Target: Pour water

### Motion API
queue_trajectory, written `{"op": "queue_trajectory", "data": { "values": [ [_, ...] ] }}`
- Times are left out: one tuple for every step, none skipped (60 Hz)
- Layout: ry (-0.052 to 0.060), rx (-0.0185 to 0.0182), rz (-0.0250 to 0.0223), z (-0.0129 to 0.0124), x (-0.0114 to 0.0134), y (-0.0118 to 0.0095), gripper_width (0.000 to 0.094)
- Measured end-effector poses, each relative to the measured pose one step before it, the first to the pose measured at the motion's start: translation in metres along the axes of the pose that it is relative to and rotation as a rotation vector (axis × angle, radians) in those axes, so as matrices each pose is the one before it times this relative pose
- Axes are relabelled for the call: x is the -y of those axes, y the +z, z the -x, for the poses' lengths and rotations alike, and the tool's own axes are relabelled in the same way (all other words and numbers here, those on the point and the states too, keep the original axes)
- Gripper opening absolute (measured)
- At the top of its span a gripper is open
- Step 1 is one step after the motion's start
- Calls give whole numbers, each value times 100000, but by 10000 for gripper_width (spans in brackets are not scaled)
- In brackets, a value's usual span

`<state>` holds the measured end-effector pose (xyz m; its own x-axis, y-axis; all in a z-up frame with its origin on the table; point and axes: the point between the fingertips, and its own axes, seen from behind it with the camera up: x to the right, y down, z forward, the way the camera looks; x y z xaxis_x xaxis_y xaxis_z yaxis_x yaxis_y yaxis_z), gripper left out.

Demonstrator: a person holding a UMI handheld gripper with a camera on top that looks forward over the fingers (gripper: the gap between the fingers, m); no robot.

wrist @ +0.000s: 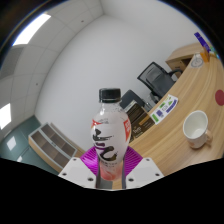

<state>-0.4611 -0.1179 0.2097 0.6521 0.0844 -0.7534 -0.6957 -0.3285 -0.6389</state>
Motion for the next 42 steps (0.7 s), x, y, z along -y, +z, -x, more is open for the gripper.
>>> {"op": "queue_trajectory", "data": {
  "values": [
    [5553, 2016, 115, 231, 428, -139, 284],
    [5659, 2013, 119, 219, 385, -153, 284],
    [5747, 2035, 48, 214, 388, -154, 283],
    [5728, 2040, 94, 213, 356, -120, 284],
    [5652, 1493, -72, 561, 151, -180, 283],
    [5647, 1821, -35, 46, 316, 90, 283],
    [5979, 1800, 112, 173, 315, -131, 282],
    [5923, 1687, 204, 98, 315, -91, 283],
    [5800, 1612, 117, 68, 327, -137, 282],
    [5548, 1498, -35, 20, 351, -97, 283],
    [5411, 1374, -204, 151, 273, -154, 283],
    [5128, 1503, -65, -15, 350, -109, 283],
    [4815, 1353, 88, -187, 258, 197, 283],
    [4875, 1147, 113, -58, 257, -110, 282],
    [4930, 893, -60, -165, 336, -128, 282],
    [4926, 764, -161, -225, 376, -136, 283],
    [4720, 783, -28, -168, 326, -88, 284],
    [4284, 913, 87, -100, 279, -80, 284],
    [3926, 714, -63, 94, 371, -217, 284],
    [3094, 459, -467, -368, 376, 318, 283],
    [2931, 284, -496, -288, 348, -75, 283],
    [2679, 129, -248, -285, 310, -91, 283],
    [2298, 62, -331, -272, 305, -128, 284],
    [2078, -8, -513, -284, 389, -109, 285],
    [2197, -315, -390, 107, 412, -277, 285],
    [1772, -141, -159, -385, 235, 410, 285],
    [1903, 76, -75, -187, 254, -77, 285],
    [1809, -52, -494, -199, 365, -112, 283],
    [1555, -219, -670, -159, 390, -143, 283],
    [1139, -247, -444, -180, 345, -108, 285],
    [765, -16, -8, -49, 216, -92, 284],
    [517, 107, 77, 18, 172, -119, 282],
    [317, 84, -69, 43, 204, -83, 281],
    [486, -294, -285, 417, -28, -476, 283],
    [-246, -34, 108, 101, 55, -103, 284],
    [-426, 10, 418, 154, 15, -62, 284],
    [-354, -181, 180, -136, 116, 918, 283],
    [-317, -210, 317, 126, 43, 3, 284],
    [-290, -360, 258, 115, 3, 1, 283],
    [-310, -512, 323, 105, -5, -14, 282],
    [-301, -544, 457, 133, -55, -24, 283],
    [-396, -552, 574, 113, -105, 15, 283]
  ]
}}
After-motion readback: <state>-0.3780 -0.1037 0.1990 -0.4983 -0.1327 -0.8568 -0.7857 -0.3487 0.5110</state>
